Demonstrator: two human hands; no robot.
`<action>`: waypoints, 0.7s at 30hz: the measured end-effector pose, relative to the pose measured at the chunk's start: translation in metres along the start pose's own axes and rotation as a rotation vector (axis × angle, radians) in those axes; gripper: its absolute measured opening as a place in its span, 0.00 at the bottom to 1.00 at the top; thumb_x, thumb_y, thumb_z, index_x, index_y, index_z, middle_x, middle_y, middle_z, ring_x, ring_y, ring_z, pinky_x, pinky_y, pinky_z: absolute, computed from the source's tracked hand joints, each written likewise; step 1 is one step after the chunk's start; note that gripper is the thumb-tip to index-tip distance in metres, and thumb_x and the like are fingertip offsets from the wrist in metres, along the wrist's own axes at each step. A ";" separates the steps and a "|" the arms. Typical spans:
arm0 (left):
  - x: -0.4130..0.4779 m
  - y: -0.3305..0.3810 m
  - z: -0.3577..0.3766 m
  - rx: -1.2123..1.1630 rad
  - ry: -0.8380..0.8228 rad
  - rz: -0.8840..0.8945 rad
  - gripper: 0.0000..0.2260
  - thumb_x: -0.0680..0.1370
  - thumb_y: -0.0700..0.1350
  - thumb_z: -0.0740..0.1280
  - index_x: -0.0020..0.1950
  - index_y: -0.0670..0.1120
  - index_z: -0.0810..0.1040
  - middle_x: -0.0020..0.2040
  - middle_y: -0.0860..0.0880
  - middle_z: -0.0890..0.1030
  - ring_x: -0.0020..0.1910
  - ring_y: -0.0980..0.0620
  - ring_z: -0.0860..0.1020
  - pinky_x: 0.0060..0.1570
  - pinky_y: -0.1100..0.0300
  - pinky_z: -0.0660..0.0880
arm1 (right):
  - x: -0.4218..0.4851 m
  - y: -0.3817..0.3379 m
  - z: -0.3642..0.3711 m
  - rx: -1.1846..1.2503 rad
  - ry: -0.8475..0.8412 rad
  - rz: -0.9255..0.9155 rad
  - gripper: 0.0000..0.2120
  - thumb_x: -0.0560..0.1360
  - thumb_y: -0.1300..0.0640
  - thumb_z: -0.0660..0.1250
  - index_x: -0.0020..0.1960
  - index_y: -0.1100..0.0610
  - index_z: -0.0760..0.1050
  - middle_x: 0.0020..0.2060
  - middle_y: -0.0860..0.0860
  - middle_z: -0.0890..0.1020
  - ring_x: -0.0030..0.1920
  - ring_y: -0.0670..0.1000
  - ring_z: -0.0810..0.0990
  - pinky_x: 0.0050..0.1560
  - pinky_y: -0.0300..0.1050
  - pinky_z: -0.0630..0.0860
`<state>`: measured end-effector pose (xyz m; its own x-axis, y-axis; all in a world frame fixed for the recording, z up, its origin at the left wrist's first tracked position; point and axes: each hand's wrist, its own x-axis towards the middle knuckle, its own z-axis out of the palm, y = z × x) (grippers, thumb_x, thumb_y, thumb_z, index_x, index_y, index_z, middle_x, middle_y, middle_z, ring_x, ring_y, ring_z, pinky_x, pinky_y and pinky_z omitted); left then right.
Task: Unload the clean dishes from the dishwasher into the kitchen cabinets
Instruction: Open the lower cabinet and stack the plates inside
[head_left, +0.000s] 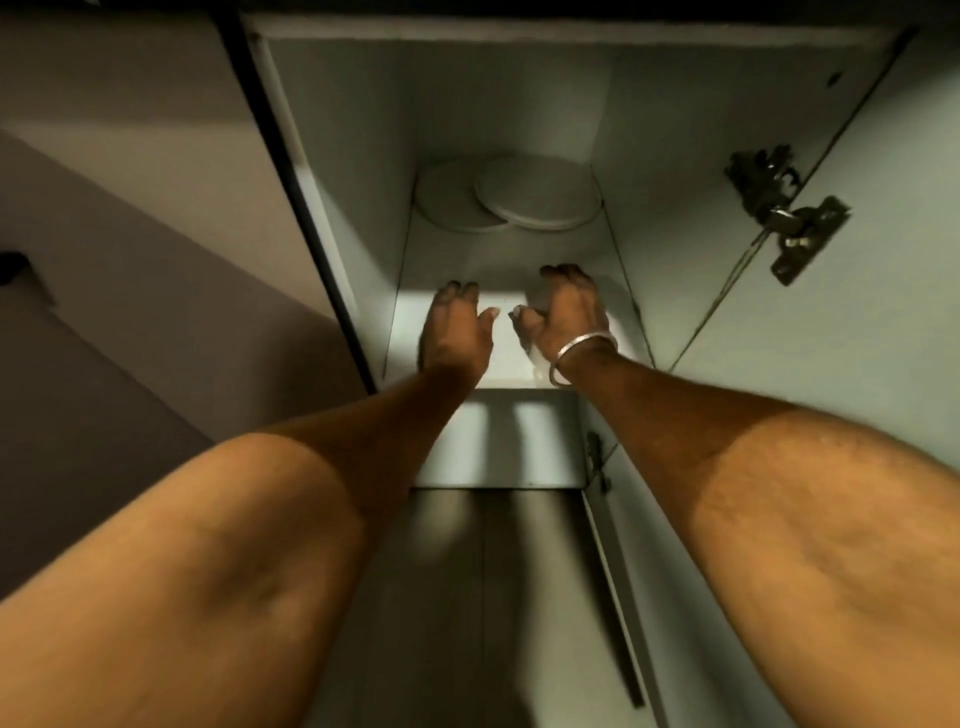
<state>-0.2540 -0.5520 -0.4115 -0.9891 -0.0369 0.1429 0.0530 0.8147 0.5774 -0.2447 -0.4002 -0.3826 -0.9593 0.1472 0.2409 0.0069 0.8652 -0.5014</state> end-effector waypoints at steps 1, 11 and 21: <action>-0.015 0.002 -0.011 0.016 -0.026 -0.008 0.22 0.84 0.53 0.63 0.76 0.46 0.71 0.77 0.44 0.69 0.76 0.44 0.67 0.72 0.52 0.66 | -0.011 -0.005 -0.011 0.012 -0.002 0.014 0.30 0.72 0.46 0.73 0.70 0.58 0.74 0.67 0.57 0.75 0.69 0.58 0.71 0.69 0.50 0.70; -0.164 0.068 -0.132 0.015 -0.169 -0.143 0.20 0.84 0.55 0.62 0.74 0.49 0.73 0.72 0.47 0.73 0.67 0.42 0.75 0.62 0.46 0.76 | -0.136 -0.054 -0.120 0.093 -0.054 0.189 0.29 0.73 0.49 0.75 0.71 0.58 0.74 0.68 0.56 0.76 0.69 0.57 0.72 0.71 0.50 0.69; -0.319 0.130 -0.217 0.007 -0.167 -0.186 0.17 0.84 0.52 0.61 0.71 0.49 0.75 0.69 0.51 0.76 0.67 0.47 0.75 0.60 0.50 0.74 | -0.298 -0.100 -0.216 0.230 -0.016 0.265 0.24 0.71 0.52 0.75 0.65 0.59 0.78 0.60 0.55 0.80 0.61 0.58 0.77 0.64 0.51 0.74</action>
<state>0.0986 -0.5598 -0.2074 -0.9908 -0.0909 -0.1005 -0.1324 0.8067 0.5759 0.1012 -0.4271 -0.2240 -0.9369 0.3434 0.0654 0.1943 0.6669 -0.7193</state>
